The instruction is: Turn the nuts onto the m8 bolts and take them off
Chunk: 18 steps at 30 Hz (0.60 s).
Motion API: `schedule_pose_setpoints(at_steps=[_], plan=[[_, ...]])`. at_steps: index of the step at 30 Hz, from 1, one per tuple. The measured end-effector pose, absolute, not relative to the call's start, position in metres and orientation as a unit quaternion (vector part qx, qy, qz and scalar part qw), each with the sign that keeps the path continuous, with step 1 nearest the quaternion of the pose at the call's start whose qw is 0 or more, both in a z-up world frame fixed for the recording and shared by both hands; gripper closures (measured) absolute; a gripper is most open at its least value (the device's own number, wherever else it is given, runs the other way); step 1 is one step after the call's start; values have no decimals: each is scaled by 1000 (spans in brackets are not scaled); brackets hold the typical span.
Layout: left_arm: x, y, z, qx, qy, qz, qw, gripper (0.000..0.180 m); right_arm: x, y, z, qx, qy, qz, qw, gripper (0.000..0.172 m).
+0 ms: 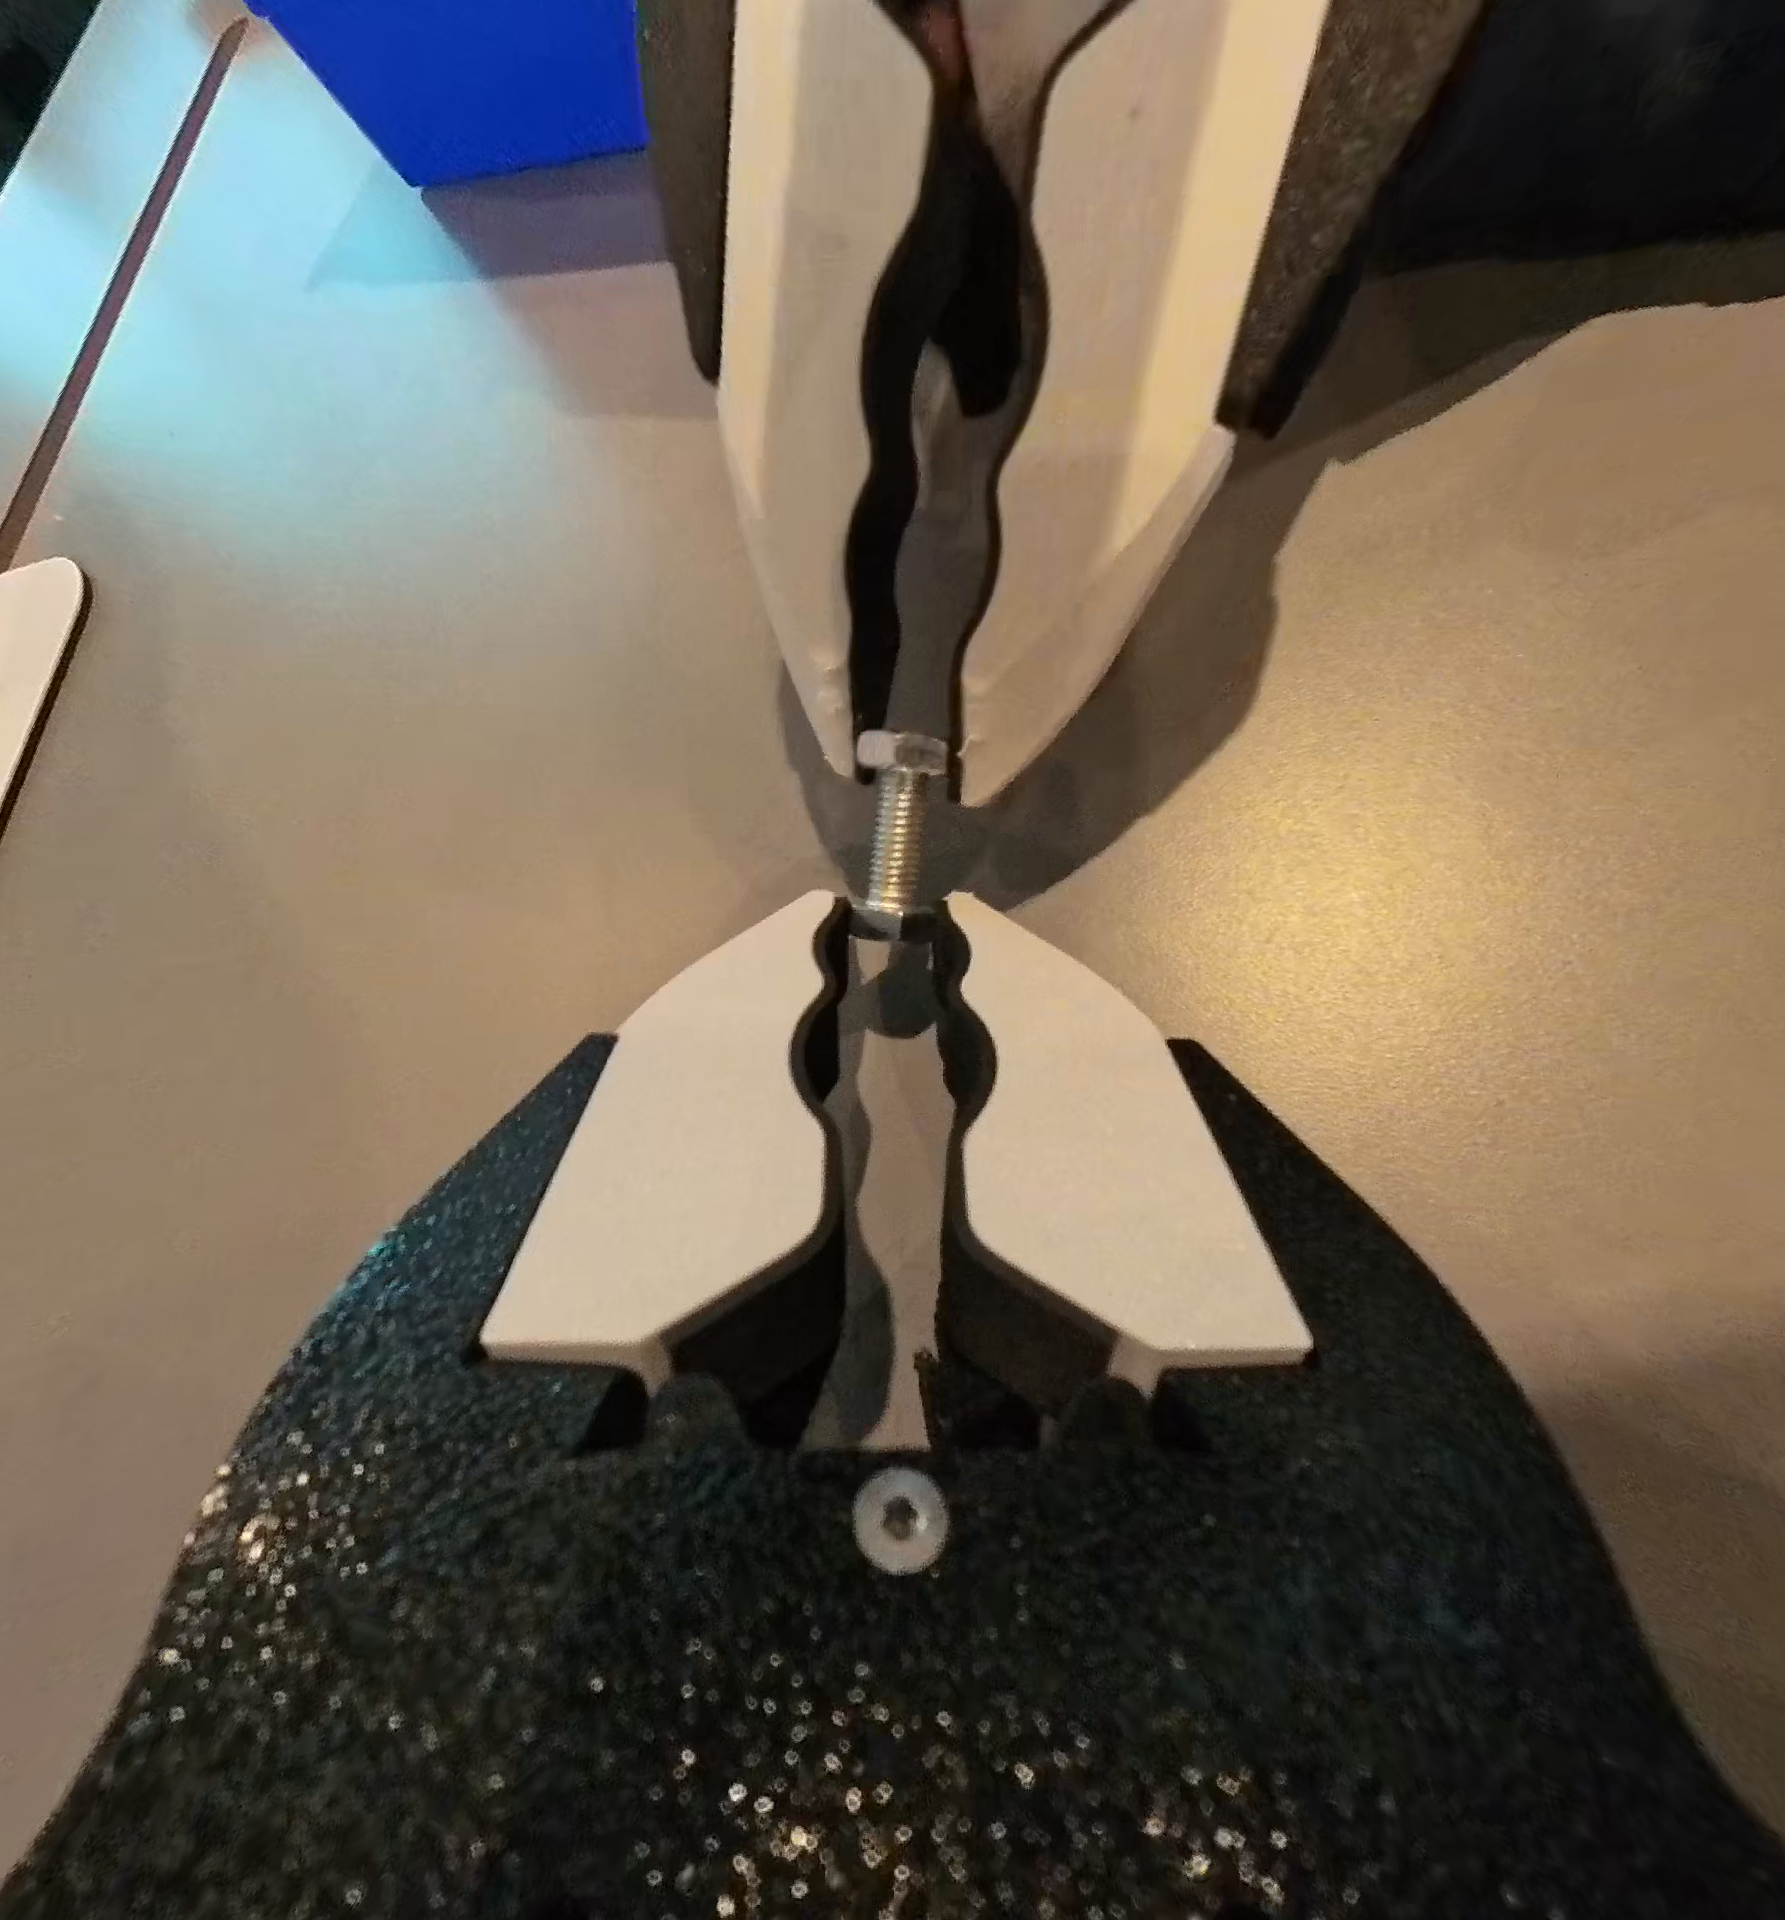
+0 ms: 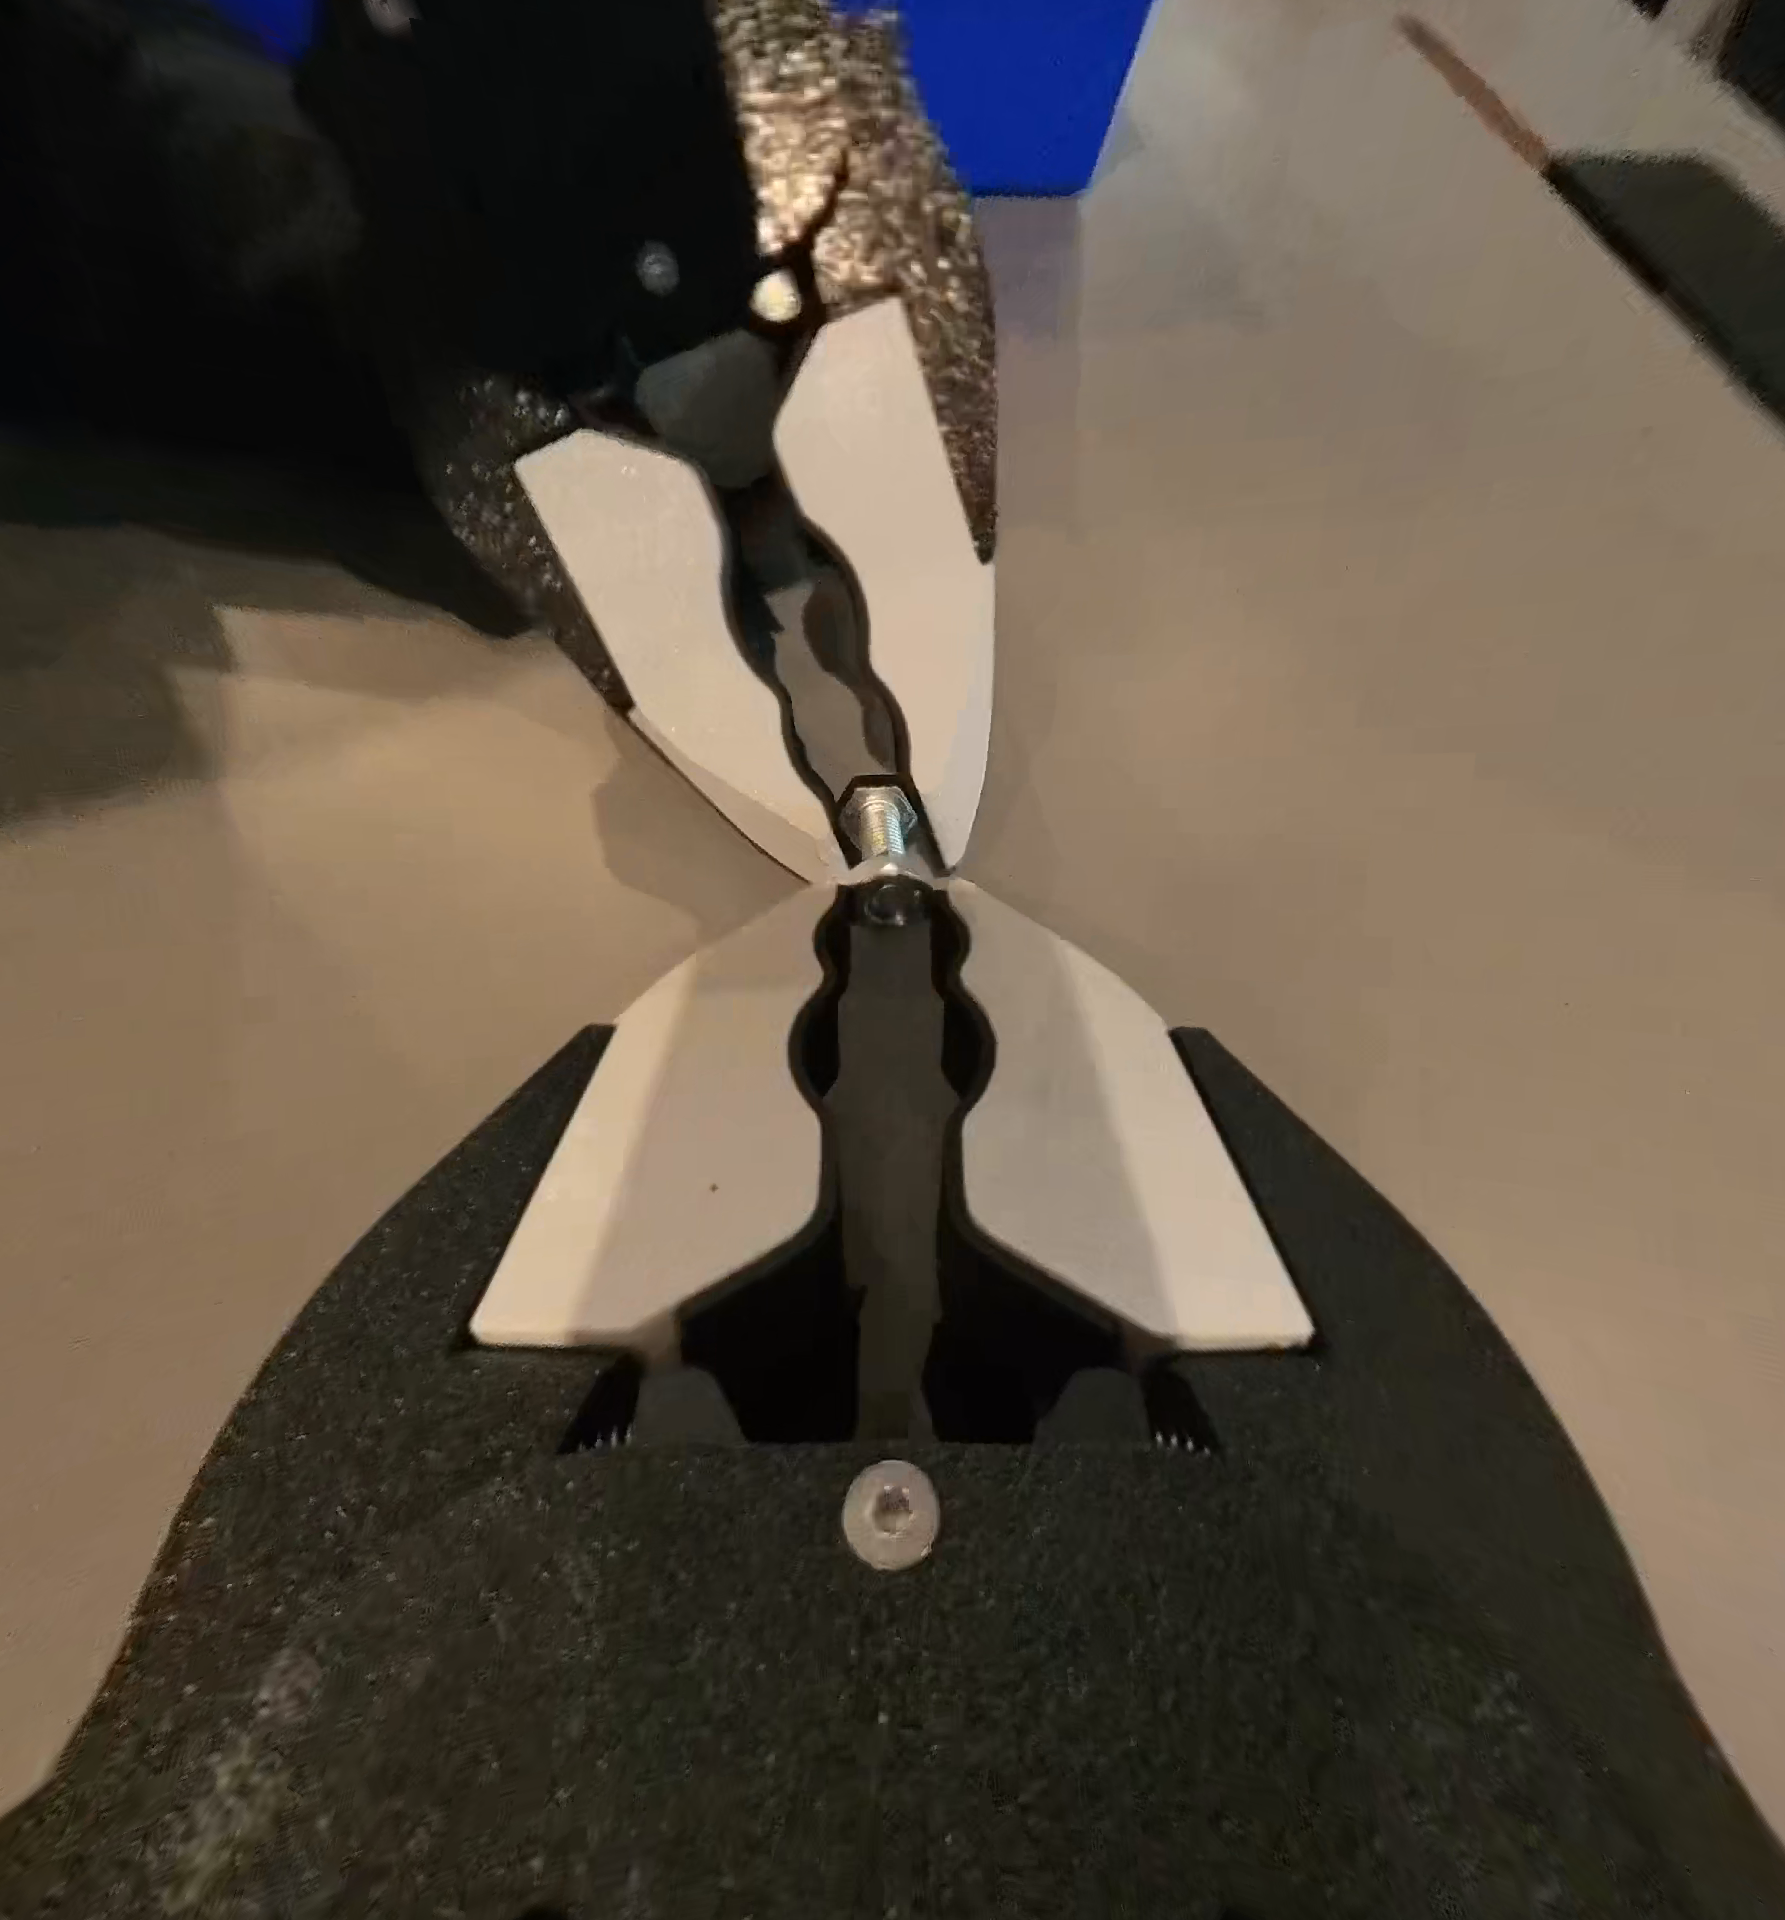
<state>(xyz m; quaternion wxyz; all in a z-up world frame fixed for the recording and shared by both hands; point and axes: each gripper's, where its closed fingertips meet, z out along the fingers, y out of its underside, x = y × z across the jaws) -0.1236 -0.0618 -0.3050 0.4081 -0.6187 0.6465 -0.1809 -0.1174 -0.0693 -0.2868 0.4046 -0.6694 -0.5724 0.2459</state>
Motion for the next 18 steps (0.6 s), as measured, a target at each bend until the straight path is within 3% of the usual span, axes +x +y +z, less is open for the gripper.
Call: schedule_pose_setpoints(at_steps=[8, 11, 14, 18], plan=[[-123, -68, -305, -606, 658, -191, 403, 166, -116, -71, -285, -572, -659, 123, 473, 158], [-123, -68, -305, -607, 658, -192, 402, 166, -117, -71, -286, -605, -633, 160, 456, 157], [-123, -67, -305, -608, 658, -192, 401, 166, -117, -72, -283, -656, -578, 242, 420, 138], [-123, -67, -305, -609, 657, -192, 401, 166, -115, -78, -284, -695, -530, 333, 355, 138]])
